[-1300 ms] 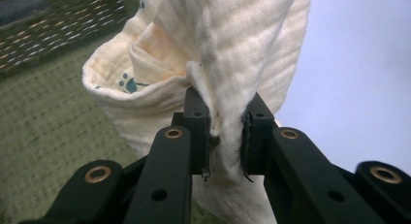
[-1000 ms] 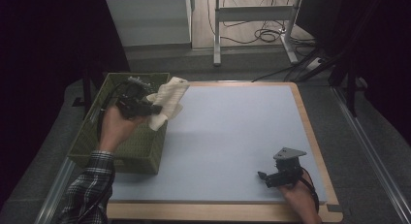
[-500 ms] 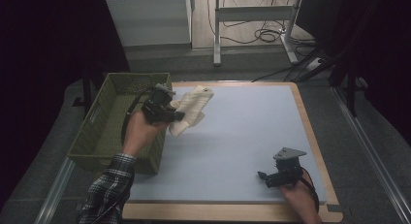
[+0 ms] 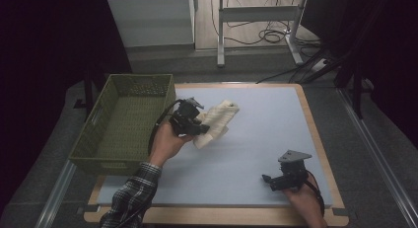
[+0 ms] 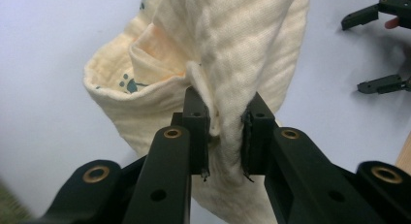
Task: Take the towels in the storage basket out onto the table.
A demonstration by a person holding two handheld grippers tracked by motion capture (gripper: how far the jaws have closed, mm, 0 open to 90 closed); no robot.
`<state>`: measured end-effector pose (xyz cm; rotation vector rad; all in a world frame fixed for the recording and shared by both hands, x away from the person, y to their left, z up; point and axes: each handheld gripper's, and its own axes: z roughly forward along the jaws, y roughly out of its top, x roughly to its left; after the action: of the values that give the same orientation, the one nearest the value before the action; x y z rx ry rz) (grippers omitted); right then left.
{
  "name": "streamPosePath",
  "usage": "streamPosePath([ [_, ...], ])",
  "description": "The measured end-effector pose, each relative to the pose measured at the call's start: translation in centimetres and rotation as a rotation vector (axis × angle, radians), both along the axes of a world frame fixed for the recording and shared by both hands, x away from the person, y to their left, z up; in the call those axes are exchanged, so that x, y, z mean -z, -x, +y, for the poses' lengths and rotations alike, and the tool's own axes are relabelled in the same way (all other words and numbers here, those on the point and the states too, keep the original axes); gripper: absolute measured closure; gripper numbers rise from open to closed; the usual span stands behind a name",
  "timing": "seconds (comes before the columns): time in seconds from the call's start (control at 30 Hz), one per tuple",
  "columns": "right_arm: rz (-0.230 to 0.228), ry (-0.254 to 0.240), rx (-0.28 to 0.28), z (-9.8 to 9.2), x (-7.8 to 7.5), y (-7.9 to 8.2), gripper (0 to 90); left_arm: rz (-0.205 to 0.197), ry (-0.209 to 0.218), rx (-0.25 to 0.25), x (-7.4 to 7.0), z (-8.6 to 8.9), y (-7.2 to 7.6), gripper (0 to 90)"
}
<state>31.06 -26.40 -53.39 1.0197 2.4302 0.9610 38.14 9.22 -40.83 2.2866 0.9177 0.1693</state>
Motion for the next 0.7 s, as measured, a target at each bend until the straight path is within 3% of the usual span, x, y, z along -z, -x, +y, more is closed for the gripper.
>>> streamPosePath([
  [0.3, -0.002, 0.002, 0.000, 0.0, 0.0, 0.0, 0.1, 0.007, -0.010, 0.030, 3.1, -3.0, 0.1, 76.5],
  [0.53, -0.002, 0.001, 0.000, 0.0, 0.0, 0.0, 0.1, 0.010, -0.020, 0.038, 5.9, -4.3, 0.1, 76.0],
  [0.7, -0.001, 0.003, 0.000, 0.0, 0.0, 0.0, 0.1, 0.023, 0.001, 0.039, 7.5, -4.9, 0.1, 75.0],
])
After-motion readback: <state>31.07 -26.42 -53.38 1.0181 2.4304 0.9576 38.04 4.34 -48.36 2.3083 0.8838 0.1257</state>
